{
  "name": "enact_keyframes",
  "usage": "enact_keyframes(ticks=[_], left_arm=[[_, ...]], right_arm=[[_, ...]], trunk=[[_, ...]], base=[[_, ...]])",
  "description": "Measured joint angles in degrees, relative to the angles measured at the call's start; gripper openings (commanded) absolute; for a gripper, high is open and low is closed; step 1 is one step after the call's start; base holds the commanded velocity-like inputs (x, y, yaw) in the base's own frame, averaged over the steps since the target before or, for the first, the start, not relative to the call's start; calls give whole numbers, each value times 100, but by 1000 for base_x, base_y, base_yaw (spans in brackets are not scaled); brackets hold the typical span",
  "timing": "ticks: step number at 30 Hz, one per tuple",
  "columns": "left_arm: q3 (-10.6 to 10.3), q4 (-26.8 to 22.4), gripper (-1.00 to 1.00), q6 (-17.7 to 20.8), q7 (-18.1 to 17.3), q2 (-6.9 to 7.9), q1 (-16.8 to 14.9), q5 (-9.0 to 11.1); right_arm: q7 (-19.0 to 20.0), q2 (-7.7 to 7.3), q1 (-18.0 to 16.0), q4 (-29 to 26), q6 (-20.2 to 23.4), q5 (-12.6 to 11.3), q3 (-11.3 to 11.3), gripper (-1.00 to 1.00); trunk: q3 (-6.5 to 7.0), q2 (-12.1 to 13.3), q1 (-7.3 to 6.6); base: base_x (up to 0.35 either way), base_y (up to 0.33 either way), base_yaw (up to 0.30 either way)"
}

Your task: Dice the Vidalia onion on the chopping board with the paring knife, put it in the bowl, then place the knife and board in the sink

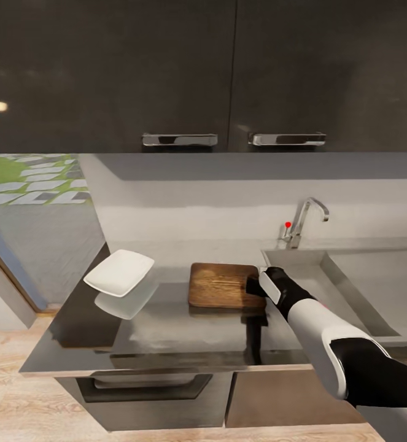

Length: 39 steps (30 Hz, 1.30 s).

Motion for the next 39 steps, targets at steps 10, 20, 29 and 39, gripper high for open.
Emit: enact_keyframes(ticks=[10, 20, 29, 39], left_arm=[[6, 0, 100, 5, 1, 0, 0, 4], [4, 7, 100, 5, 1, 0, 0, 4], [5, 10, 100, 10, 1, 0, 0, 4], [7, 75, 100, 14, 1, 0, 0, 5]], right_arm=[[19, -30, 0, 103, 24, -9, 7, -100], [23, -35, -4, 177, 16, -16, 5, -100], [22, -37, -4, 176, 16, -26, 5, -100], [15, -41, 0, 274, 37, 30, 20, 100]], trunk=[[0, 0, 0], [2, -3, -1], [2, -3, -1], [0, 0, 0]], base=[[6, 5, 0], [0, 0, 0], [0, 0, 0], [0, 0, 0]])
